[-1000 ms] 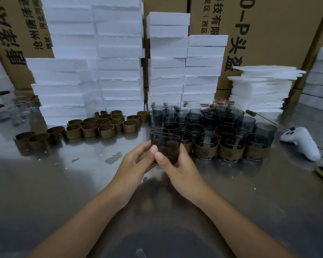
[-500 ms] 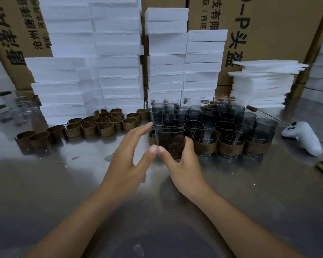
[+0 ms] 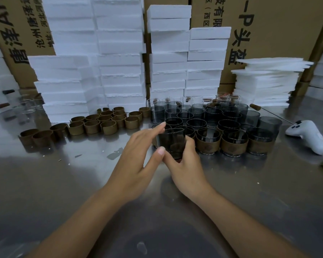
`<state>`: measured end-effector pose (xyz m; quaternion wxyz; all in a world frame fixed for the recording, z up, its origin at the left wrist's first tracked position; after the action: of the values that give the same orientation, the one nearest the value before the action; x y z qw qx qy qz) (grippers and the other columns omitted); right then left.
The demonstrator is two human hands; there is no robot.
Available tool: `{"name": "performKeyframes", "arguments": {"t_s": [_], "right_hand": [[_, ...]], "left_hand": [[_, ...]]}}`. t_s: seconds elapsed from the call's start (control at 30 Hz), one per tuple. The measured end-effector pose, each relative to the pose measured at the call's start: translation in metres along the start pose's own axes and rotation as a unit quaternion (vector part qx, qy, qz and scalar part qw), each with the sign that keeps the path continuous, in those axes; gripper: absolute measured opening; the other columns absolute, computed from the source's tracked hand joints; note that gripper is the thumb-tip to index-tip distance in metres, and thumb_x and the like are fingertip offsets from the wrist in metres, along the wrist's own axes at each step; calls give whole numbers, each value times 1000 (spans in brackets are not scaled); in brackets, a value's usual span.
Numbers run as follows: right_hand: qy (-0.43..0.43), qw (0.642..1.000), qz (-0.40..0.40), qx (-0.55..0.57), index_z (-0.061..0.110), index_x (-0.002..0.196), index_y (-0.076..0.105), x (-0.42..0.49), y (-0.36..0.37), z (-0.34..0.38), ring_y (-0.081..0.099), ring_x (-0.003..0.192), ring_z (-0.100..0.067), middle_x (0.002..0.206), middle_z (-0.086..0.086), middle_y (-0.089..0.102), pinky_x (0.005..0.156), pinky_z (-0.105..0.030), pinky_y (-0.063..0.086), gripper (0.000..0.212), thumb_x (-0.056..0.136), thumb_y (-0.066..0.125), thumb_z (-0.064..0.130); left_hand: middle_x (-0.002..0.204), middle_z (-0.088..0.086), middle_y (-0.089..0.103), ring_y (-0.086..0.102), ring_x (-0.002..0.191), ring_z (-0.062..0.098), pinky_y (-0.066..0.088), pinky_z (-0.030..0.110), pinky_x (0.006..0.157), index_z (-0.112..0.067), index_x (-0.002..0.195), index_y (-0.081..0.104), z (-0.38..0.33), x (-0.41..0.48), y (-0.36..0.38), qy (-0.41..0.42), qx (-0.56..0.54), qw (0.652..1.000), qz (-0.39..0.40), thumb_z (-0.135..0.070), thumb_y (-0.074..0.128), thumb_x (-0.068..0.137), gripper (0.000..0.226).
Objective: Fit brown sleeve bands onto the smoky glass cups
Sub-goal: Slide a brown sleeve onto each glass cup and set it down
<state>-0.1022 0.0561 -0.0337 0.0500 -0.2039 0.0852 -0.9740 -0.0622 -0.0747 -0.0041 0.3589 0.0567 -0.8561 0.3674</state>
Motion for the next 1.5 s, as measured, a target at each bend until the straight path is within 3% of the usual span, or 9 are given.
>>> {"name": "performKeyframes", "arguments": {"t_s": [0.2, 0.43, 0.6, 0.73, 0.87, 1.03, 1.2, 1.33, 1.5], "right_hand": [[-3, 1000, 5, 17, 28, 117, 45, -1, 1, 2, 59, 96, 5, 106, 13, 63, 75, -7, 45, 43, 83, 68, 40], [-13, 999, 28, 30, 22, 123, 45, -4, 3, 6, 59, 99, 5, 108, 14, 62, 80, -10, 46, 53, 81, 69, 43], [-16, 998, 59, 24, 27, 125, 39, -7, 5, 7, 56, 106, 3, 115, 12, 58, 86, -11, 45, 52, 84, 69, 36], [-25, 997, 68, 18, 25, 129, 38, -7, 5, 7, 56, 109, 0, 117, 9, 57, 92, -19, 46, 55, 85, 70, 32], [-44, 996, 80, 8, 41, 119, 36, -8, 7, 10, 56, 107, 3, 117, 12, 56, 91, -17, 46, 49, 85, 70, 29], [-61, 994, 93, -17, 45, 113, 34, -10, 8, 13, 56, 106, -3, 120, 5, 57, 83, -8, 44, 48, 85, 69, 28], [-73, 992, 100, -21, 43, 110, 36, -10, 7, 14, 58, 103, -14, 116, -2, 58, 82, -14, 48, 45, 86, 69, 23], [-75, 993, 91, -31, 44, 108, 34, -10, 6, 14, 59, 98, -10, 114, 0, 58, 77, -13, 48, 46, 86, 69, 23], [-59, 995, 65, -55, 45, 112, 31, -9, 5, 11, 57, 97, 6, 110, 16, 57, 79, -12, 47, 49, 84, 70, 32]], "left_hand": [[116, -27, 51, 33, 122, -11, 20, 3, 99, -41, 142, 30, 3, 1, -2, -16, 25, 1000, 1, -45, 30, 96, 46], [119, -48, 40, 30, 128, -13, 22, 6, 103, -38, 143, 32, 6, -1, -1, -52, -21, 998, 4, -58, 24, 92, 55], [138, -32, 39, 26, 130, -18, 21, -1, 100, -43, 142, 30, 7, -2, 0, -92, -78, 993, 15, -61, 28, 92, 53], [137, -30, 42, 30, 122, -25, 23, -7, 90, -45, 139, 31, 2, 1, 3, -127, -157, 979, 17, -60, 29, 89, 52], [135, -27, 45, 36, 113, -27, 28, -7, 83, -38, 140, 34, -2, 5, 3, -128, -184, 974, 10, -60, 30, 86, 59], [135, -24, 45, 31, 128, -16, 25, -1, 98, -44, 134, 35, -3, 6, 2, -107, -135, 985, 15, -57, 33, 89, 47], [138, -15, 46, 31, 133, -7, 27, 9, 105, -36, 138, 40, -9, 5, 1, -62, -97, 993, 26, -57, 30, 89, 53], [136, -8, 50, 37, 134, 6, 31, 29, 111, -26, 134, 48, -16, 4, 0, -40, -108, 993, 17, -51, 31, 90, 54], [131, -9, 53, 40, 132, 6, 32, 31, 109, -25, 130, 53, -20, 2, -1, -31, -104, 994, 13, -49, 31, 91, 52]]}}
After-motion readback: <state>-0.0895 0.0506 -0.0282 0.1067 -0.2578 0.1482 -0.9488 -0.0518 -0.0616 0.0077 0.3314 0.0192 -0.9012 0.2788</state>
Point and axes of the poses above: each hand's wrist, its own x-axis towards the middle knuckle, its own y-axis out of the palm, z = x × y, the point moved 3 cm from there along x, towards the middle knuckle
